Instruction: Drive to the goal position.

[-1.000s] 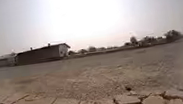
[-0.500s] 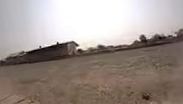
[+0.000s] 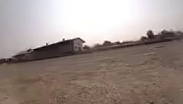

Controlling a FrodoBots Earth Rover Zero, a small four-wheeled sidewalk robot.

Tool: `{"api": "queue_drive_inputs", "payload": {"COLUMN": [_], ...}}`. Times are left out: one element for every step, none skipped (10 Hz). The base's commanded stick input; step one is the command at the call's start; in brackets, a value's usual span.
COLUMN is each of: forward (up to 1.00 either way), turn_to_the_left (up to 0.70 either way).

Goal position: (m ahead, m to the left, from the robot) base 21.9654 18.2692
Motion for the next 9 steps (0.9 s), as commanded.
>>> {"api": "queue_drive_inputs", "payload": {"forward": [1.0,1.0,1.0,1.0,1.0,1.0,1.0,1.0,1.0], "turn_to_the_left": [0.0,0.0,0.0,0.0,0.0,0.0,0.0,0.0,0.0]}}
